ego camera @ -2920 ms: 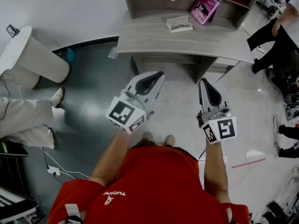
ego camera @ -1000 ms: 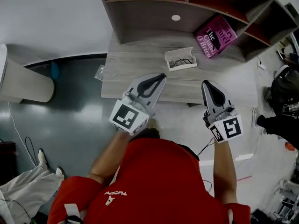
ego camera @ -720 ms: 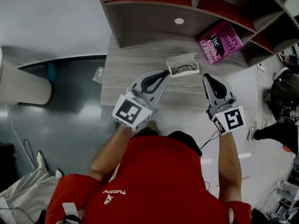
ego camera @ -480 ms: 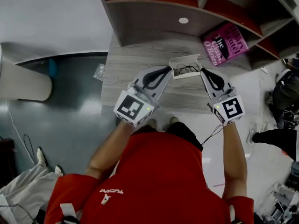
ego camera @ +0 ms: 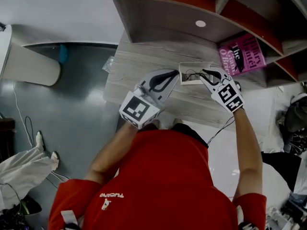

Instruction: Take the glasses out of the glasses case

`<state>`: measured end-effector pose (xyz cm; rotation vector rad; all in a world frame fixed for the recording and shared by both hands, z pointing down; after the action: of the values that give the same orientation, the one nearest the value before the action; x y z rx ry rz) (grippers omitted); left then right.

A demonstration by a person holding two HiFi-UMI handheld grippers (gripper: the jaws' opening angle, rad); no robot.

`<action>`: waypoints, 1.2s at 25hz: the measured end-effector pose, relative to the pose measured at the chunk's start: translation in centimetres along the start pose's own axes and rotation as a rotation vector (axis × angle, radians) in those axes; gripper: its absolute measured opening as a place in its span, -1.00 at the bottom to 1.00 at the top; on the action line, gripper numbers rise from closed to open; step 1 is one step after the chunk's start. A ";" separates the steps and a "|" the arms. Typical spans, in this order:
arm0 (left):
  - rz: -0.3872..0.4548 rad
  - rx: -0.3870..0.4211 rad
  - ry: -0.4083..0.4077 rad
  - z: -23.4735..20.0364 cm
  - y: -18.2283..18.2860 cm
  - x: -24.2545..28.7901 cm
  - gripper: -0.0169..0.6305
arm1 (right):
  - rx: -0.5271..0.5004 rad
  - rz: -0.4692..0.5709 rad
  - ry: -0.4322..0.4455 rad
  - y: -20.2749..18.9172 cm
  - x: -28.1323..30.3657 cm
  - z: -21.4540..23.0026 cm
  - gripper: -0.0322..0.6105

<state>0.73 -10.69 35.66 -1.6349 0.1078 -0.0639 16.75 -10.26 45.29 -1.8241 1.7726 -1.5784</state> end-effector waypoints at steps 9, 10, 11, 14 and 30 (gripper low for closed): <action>-0.024 -0.005 0.155 0.3 -1.0 1.3 -0.90 | -0.207 -0.164 0.240 -4.6 4.7 -0.3 -0.56; -0.033 -0.009 0.170 0.4 -1.0 1.3 -0.90 | -0.220 -0.174 0.262 -4.9 5.0 -0.3 -0.56; -0.036 -0.008 0.185 0.5 -1.0 1.3 -0.90 | -0.233 -0.181 0.283 -5.0 5.2 -0.4 -0.54; -0.037 0.001 0.228 0.6 -1.3 1.2 -0.90 | -0.266 -0.194 0.337 -5.4 5.7 -0.8 -0.52; -0.094 -0.012 0.281 1.1 -1.9 0.5 -0.90 | -0.340 -0.301 0.530 -7.1 7.8 -1.7 -0.69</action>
<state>1.37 -9.52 37.52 -1.6348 0.2469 -0.3656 18.08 -13.50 55.44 -2.0333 2.1772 -2.1485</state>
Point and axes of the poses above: the fingertips, and each gripper's own axes: x forward along the fingers, z to its right, y out of its top, the point moved 4 cm from there along -x, backward along the fingers, and after that the axes turned 14 degrees about -y, right-handed, at the moved point
